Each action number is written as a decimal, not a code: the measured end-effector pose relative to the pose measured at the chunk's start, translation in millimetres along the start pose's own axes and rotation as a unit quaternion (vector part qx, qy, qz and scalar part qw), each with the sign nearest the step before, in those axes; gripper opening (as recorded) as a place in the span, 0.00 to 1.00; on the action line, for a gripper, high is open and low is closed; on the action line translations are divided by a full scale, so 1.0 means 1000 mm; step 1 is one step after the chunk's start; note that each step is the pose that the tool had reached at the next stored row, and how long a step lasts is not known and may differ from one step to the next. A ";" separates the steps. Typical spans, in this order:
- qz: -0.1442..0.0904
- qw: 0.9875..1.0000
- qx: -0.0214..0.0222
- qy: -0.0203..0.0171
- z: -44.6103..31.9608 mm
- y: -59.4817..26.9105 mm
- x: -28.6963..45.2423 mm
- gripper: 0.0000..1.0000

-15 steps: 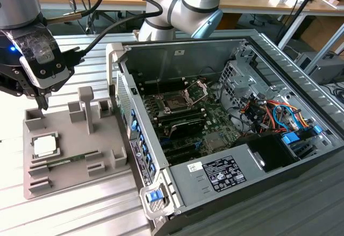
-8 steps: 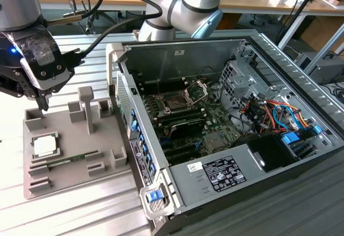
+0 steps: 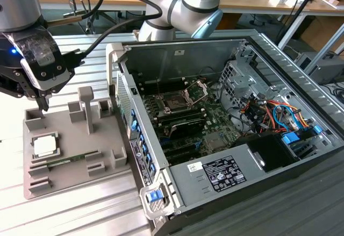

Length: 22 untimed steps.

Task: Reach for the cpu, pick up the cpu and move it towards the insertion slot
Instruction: 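Reach for the cpu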

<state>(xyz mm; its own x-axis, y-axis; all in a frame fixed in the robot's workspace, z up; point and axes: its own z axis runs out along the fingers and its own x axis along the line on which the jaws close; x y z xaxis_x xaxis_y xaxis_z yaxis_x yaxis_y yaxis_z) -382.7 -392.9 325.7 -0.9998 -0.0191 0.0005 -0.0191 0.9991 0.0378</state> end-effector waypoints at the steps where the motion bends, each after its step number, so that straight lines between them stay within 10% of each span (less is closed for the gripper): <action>1: 0.000 1.000 0.000 0.000 0.0003 0.0000 0.0000 0.10; 22: 0.000 1.000 0.000 0.000 0.0142 -0.0005 0.0000 0.10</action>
<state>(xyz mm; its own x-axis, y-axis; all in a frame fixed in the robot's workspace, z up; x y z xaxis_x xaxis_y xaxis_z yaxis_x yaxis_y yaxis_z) -382.7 -392.9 311.4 -0.9998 -0.0192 0.0005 -0.0191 0.9991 0.0379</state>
